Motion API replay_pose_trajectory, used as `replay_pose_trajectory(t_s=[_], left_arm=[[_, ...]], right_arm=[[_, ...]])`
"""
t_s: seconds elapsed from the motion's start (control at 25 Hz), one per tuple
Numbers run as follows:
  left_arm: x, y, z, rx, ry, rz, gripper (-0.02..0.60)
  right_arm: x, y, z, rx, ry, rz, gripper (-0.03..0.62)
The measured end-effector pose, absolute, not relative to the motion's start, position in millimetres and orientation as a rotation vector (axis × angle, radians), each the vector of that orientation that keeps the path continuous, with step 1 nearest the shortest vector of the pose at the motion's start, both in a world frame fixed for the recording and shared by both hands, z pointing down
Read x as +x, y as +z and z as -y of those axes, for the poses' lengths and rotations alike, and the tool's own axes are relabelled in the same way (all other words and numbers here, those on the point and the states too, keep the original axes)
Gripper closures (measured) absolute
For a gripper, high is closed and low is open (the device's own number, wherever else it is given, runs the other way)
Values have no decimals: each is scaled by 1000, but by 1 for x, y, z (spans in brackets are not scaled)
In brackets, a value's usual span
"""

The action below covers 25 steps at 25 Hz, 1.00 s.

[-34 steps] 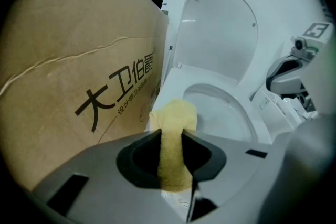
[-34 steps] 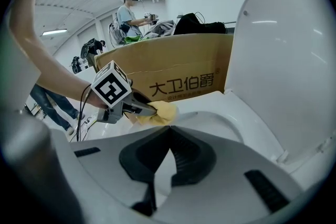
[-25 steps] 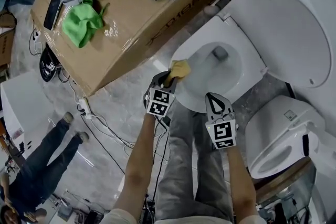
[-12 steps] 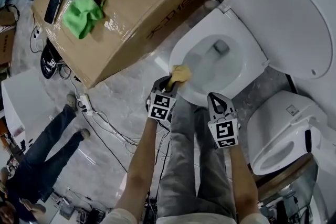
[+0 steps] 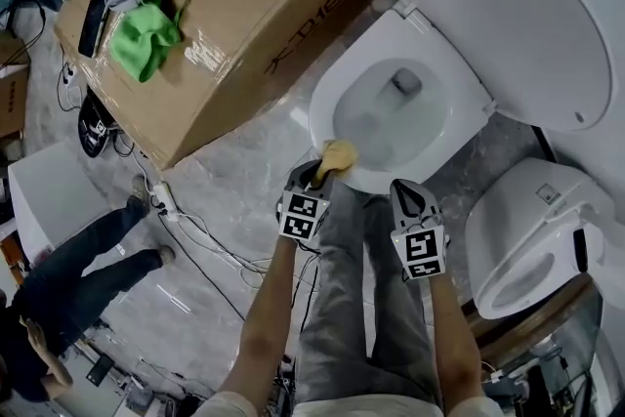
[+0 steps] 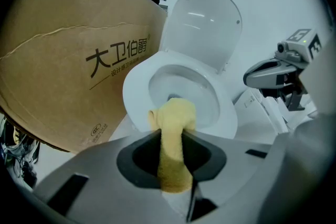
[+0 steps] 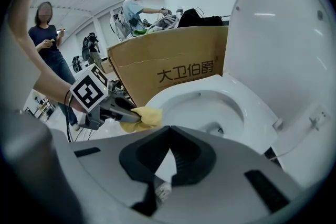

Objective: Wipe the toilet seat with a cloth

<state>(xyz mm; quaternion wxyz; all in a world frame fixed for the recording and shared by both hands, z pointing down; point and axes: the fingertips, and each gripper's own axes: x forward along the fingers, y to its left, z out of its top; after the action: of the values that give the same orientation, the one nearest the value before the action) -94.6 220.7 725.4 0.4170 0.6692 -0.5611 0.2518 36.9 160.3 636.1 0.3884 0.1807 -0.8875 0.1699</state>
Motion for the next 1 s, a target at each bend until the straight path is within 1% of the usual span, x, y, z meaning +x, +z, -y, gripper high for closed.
replay_pose_trajectory(t_s=[0.48,1.0], left_arm=[[-67,725,-231,1703,680,1345,480],[-19,728,-229,1779,743,1225,480]], right_arm=[[68,645,-177,512,491,2209,586],[98,655,-180,587,545,2169,586]])
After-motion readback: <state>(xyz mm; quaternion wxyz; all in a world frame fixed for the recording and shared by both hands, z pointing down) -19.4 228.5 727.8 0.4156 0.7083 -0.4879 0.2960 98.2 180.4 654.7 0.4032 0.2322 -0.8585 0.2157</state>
